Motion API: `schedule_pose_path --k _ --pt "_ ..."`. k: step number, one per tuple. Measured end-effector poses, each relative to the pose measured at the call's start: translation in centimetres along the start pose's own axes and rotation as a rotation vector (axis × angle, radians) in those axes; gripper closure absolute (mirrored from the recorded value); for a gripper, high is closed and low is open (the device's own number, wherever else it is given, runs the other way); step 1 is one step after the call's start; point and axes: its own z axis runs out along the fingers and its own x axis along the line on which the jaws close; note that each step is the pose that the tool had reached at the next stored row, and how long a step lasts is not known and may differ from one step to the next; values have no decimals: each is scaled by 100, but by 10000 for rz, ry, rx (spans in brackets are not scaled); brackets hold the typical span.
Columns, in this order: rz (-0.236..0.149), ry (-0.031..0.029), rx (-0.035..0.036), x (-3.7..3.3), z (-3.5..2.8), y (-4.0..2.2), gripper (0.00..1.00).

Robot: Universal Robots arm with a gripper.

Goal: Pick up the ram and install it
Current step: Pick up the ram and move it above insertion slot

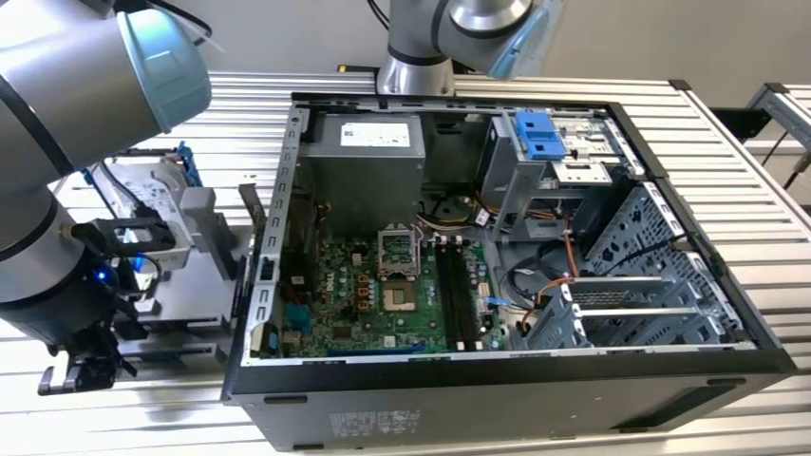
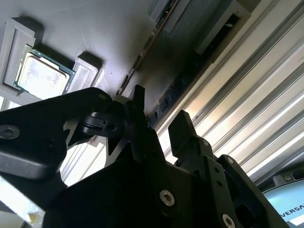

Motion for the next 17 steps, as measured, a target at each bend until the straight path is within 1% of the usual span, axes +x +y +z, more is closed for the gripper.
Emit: schedule_pose_path --k 9,10,17 --pt "-94 3 -1 0 0 0 0" --pt "-96 3 -1 0 0 0 100" --pt "-111 3 -1 0 0 0 100"
